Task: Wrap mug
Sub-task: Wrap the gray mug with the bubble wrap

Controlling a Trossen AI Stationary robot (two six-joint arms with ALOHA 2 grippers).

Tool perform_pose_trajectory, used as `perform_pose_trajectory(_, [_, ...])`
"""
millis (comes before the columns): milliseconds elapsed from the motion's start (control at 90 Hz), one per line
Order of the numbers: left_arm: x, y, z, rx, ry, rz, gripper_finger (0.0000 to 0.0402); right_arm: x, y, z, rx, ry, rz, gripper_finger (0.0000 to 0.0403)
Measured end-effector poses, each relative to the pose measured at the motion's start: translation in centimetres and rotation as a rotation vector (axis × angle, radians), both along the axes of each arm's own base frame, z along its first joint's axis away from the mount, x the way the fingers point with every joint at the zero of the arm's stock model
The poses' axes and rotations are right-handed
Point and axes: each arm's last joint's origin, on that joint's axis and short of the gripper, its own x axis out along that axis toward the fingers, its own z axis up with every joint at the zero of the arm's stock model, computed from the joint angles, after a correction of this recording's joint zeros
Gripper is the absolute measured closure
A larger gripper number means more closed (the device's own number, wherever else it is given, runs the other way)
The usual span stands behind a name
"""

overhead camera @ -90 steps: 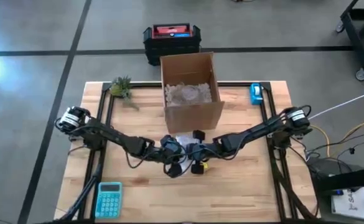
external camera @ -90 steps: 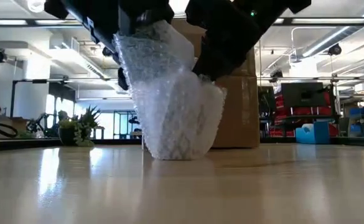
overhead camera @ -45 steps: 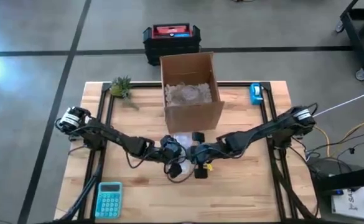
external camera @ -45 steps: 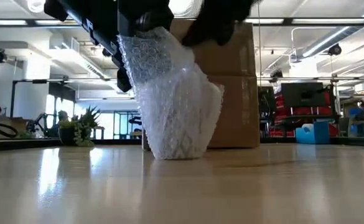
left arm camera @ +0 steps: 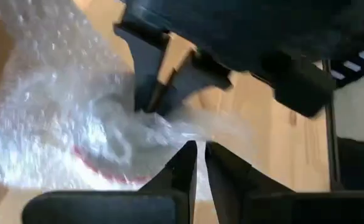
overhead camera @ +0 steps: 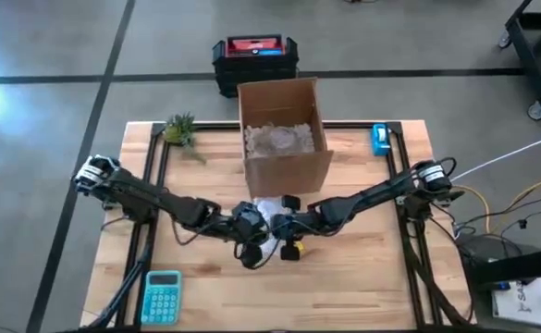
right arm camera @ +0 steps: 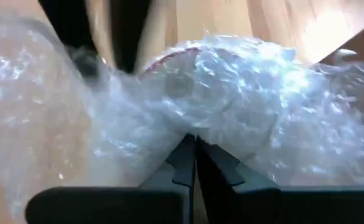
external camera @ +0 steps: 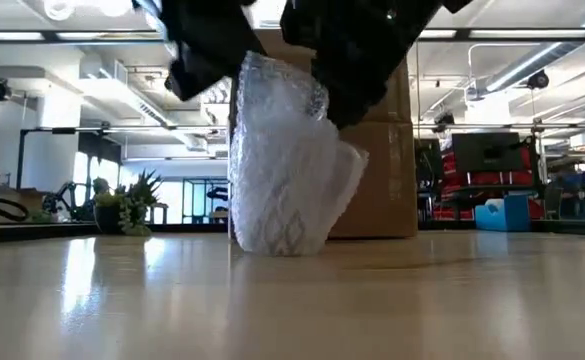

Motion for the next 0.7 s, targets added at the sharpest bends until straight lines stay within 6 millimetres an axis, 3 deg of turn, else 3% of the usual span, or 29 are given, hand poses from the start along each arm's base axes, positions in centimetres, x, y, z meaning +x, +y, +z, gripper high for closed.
perform_pose_trajectory(167, [-1.2, -2.6, 1.6, -0.022, -0.049, -0.086, 0.0380, -0.1, 0.0, -0.1, -0.002, 0.007, 0.001, 0.0400])
perform_pose_trajectory(344, [-1.3, -4.6, -1.3, -0.007, 0.048, -0.139, 0.0380, 0.1, 0.0, 0.0, -0.005, -0.007, 0.010, 0.0400])
perform_pose_trajectory(522, [0.5, -4.2, -3.3, 0.086, 0.016, -0.103, 0.0380, 0.6, 0.1, 0.7, -0.011, -0.030, 0.025, 0.0400])
perform_pose_trajectory(700, [2.0, -2.4, -2.8, 0.215, -0.090, -0.015, 0.0380, 0.6, 0.1, 0.7, -0.015, -0.030, 0.027, 0.0400])
